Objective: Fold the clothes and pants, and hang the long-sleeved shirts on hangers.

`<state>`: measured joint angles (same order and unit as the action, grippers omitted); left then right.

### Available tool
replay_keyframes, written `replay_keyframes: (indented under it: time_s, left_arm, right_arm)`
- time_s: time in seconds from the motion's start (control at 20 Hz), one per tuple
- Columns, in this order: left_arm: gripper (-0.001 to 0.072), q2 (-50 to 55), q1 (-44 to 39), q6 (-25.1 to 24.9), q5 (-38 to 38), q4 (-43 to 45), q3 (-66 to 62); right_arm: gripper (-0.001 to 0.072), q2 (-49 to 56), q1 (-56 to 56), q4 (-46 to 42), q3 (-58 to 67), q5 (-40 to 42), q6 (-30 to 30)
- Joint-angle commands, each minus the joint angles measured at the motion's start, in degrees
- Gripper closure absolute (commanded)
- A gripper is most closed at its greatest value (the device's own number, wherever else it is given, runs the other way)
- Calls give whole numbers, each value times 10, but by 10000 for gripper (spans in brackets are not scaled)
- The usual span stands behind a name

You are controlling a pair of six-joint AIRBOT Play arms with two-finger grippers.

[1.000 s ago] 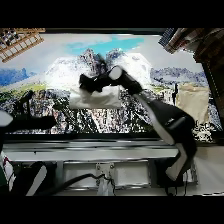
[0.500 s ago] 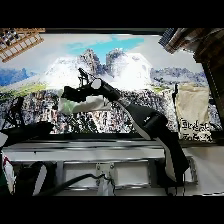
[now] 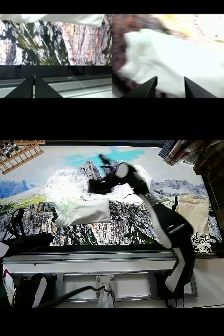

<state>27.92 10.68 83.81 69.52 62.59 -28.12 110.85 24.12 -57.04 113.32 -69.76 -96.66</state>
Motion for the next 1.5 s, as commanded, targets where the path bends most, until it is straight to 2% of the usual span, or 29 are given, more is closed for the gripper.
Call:
replay_keyframes:
  time_s: [0.0,0.05,0.15,0.2,0.55,0.85,1.1,1.15,1.25,1.3,1.45]
  left_arm:
    - [701,1,0,0,-9,0,0]
    - [699,2,0,0,-15,-1,0]
    - [698,2,0,0,-21,-2,0]
    - [698,2,0,0,-21,-4,0]
    - [699,2,0,0,-26,-18,0]
    - [692,2,0,0,-30,-18,0]
    - [692,1,0,0,-31,-17,0]
    - [693,1,0,0,-31,-17,0]
    - [693,1,0,0,-31,-17,0]
    - [693,1,0,0,-31,-17,0]
    - [693,1,0,0,-25,-17,0]
  right_arm:
    - [322,-23,-88,-92,-45,-116,-30]
    - [269,-23,-105,-59,-68,-116,-27]
    - [116,-22,-120,14,-113,-84,-9]
    - [108,-21,-120,40,-130,-66,-1]
    - [110,-16,-94,88,-222,25,29]
    - [147,-14,-57,132,-236,93,38]
    - [158,15,-27,159,-236,89,37]
    - [271,17,-19,159,-236,93,38]
    - [589,17,-12,157,-234,103,38]
    - [693,16,-15,155,-228,101,38]
    - [691,10,-49,122,-184,61,31]
